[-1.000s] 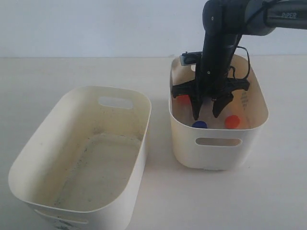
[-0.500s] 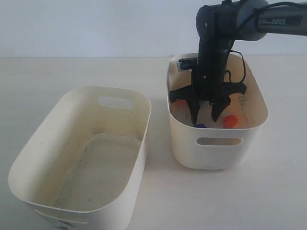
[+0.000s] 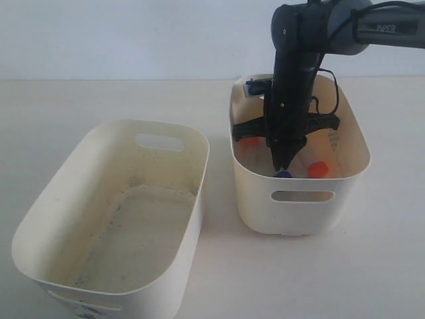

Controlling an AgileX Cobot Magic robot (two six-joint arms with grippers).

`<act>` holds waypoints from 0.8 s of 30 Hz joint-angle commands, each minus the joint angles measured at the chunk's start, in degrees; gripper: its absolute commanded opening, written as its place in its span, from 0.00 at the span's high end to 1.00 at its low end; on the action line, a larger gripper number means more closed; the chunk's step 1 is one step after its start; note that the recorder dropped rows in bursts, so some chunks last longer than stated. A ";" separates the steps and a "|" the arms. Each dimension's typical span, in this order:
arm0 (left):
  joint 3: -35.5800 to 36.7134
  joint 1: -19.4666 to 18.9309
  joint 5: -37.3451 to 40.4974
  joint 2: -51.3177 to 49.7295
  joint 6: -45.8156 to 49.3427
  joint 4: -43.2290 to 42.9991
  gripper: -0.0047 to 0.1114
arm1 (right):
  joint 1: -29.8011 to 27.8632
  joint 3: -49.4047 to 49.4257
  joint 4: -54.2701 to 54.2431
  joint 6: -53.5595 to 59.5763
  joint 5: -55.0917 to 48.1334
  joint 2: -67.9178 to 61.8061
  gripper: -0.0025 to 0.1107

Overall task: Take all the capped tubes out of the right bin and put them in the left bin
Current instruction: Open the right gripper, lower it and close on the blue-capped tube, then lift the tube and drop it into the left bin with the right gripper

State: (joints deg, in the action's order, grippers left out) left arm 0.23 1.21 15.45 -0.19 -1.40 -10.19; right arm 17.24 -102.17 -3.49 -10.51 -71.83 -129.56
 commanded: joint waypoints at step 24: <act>-0.23 -0.06 -0.46 0.16 -0.66 0.06 0.92 | 0.61 0.91 1.64 2.91 1.87 4.77 0.98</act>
State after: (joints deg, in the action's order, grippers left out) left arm 0.23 1.21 15.45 -0.19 -1.40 -10.19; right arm 17.67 -101.18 -3.26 -8.46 -70.28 -128.93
